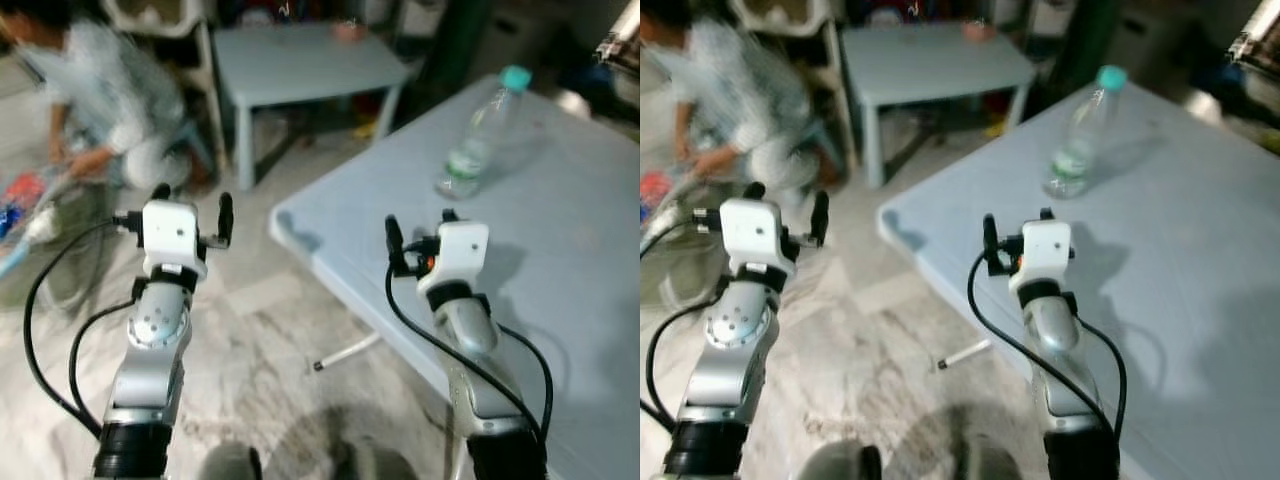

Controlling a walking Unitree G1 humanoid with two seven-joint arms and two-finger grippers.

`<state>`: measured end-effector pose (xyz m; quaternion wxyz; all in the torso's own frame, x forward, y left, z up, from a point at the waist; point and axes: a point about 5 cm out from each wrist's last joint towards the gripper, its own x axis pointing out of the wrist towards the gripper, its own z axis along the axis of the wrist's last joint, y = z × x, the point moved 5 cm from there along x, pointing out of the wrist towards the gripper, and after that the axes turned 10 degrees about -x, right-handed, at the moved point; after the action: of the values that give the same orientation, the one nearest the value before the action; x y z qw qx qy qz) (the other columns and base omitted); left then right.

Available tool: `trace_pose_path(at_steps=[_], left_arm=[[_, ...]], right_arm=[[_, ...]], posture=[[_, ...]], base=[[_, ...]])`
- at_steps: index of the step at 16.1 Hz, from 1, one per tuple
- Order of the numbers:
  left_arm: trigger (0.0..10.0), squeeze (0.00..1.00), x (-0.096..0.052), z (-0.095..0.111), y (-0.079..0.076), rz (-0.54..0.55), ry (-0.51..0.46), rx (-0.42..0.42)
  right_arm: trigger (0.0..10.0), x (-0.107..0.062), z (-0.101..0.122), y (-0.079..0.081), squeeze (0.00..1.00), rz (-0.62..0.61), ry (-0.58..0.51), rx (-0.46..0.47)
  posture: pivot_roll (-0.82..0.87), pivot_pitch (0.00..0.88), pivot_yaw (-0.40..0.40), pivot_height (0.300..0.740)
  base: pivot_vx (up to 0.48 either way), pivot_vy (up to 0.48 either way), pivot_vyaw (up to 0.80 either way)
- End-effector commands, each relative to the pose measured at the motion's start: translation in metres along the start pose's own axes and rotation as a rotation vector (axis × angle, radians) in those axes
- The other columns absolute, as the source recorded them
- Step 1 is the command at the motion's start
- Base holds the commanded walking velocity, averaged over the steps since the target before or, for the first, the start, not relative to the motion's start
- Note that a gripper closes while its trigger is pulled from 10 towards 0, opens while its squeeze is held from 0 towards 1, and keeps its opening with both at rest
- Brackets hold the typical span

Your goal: Restocking fridge

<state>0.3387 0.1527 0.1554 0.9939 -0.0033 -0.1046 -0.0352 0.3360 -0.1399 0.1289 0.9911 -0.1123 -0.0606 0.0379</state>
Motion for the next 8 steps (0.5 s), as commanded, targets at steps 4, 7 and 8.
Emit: trace_pose_path(at_steps=[4, 7, 8], left_arm=[[10.0, 0.0, -0.001, 0.01, -0.024, -0.104, -0.021, 0.013], [10.0, 0.0, -0.004, 0.013, -0.024, -0.105, -0.034, 0.022], [10.0, 0.0, -0.007, 0.011, -0.022, -0.092, -0.027, 0.011]], right_arm=[[10.0, 0.001, -0.002, -0.01, 0.0, -0.04, 0.008, -0.014], [10.0, 0.002, 0.003, -0.007, 0.0, -0.026, -0.009, -0.031], [10.0, 0.004, 0.005, -0.006, 0.0, -0.019, -0.02, -0.045]], posture=[[0.08, 0.169, -0.077, 0.74], [0.09, 0.191, -0.083, 0.74], [0.09, 0.193, -0.083, 0.74]], base=[[0.302, 0.0, -0.8], [0.0, 0.0, -0.8], [0.0, 0.0, -0.8]])
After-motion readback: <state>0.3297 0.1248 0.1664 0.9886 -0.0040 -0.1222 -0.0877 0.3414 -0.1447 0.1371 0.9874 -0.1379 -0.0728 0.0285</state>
